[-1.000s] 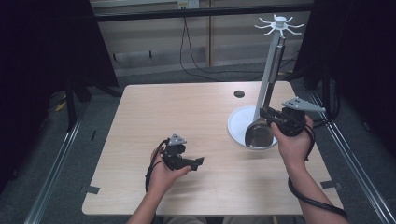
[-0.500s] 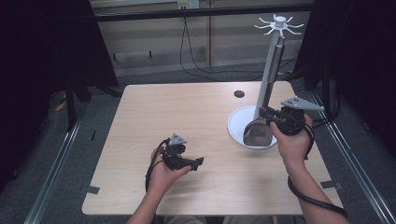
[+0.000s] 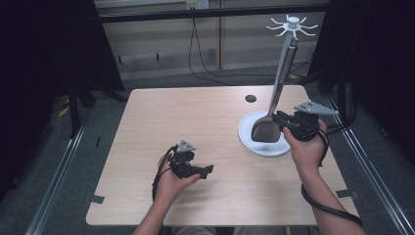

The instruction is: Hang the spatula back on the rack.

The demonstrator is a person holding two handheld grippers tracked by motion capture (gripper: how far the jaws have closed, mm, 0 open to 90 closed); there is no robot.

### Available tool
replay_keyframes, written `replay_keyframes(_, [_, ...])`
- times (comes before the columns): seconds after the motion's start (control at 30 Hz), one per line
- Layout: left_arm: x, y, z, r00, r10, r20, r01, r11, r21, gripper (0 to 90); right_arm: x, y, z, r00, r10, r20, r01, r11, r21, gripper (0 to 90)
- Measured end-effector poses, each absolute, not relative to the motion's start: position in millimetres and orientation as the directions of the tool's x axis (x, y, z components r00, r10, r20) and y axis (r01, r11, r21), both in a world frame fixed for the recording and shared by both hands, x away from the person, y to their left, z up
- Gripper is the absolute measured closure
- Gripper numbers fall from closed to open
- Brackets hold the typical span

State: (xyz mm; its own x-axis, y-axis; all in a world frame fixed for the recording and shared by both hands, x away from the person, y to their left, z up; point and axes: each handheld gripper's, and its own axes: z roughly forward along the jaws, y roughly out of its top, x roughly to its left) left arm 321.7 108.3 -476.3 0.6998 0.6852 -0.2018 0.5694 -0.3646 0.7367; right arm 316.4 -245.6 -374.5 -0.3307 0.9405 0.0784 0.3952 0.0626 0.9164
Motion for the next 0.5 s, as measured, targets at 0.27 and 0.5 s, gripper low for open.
replay_keyframes(0.27, [321.4, 108.5, -475.9, 0.701, 0.685, -0.198, 0.568, -0.367, 0.737, 10.8, 316.6, -244.6, -372.2, -0.338, 0.939, 0.063, 0.393, 0.080, 0.916, 71.0])
replay_keyframes(0.5, [321.1, 109.1, -475.2, 0.703, 0.683, -0.199, 0.564, -0.366, 0.740, 10.6, 308.4, -248.7, -376.5, -0.337, 0.939, 0.060, 0.406, 0.088, 0.910, 55.3])
